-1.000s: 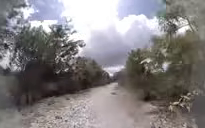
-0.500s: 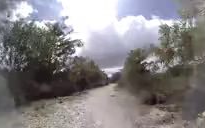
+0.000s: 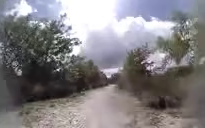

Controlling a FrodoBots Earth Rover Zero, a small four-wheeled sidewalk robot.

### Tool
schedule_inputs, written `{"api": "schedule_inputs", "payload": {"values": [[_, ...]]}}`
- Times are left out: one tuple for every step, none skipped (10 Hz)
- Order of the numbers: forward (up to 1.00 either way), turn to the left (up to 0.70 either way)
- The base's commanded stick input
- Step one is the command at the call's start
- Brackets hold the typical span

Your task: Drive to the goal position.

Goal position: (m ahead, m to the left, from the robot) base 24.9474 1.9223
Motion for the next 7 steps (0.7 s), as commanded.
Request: {"api": "schedule_inputs", "payload": {"values": [[0.70,0.00],[0.70,0.00],[0.70,0.00],[0.70,0.00],[0.70,0.00],[0.70,0.00],[0.70,0.00]]}}
